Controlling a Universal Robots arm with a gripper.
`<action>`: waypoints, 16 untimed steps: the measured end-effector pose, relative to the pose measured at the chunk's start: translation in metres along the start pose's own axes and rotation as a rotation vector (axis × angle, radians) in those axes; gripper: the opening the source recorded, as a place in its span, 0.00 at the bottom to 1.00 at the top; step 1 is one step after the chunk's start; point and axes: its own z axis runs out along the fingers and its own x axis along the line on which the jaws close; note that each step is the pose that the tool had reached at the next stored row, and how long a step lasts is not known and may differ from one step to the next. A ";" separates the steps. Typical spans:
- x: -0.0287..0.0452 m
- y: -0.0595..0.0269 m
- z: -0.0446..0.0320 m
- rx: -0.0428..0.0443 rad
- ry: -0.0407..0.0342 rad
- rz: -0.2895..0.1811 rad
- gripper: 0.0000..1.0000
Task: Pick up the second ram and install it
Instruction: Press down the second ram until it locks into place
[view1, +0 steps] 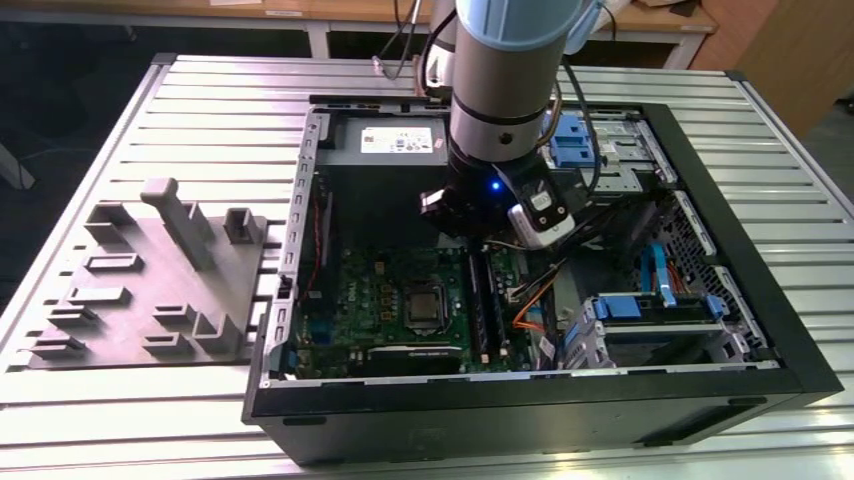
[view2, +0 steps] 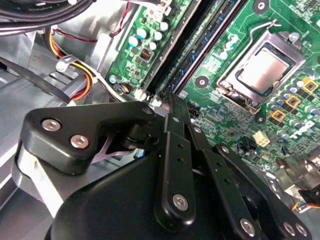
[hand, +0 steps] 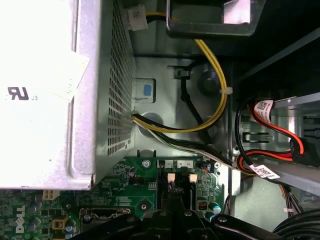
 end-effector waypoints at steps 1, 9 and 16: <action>0.0000 0.0000 -0.0001 0.0002 0.0001 0.000 0.10; 0.0000 -0.0107 -0.0008 0.0001 0.0001 0.000 0.10; 0.0001 -0.0306 -0.0019 0.0002 0.0002 0.000 0.10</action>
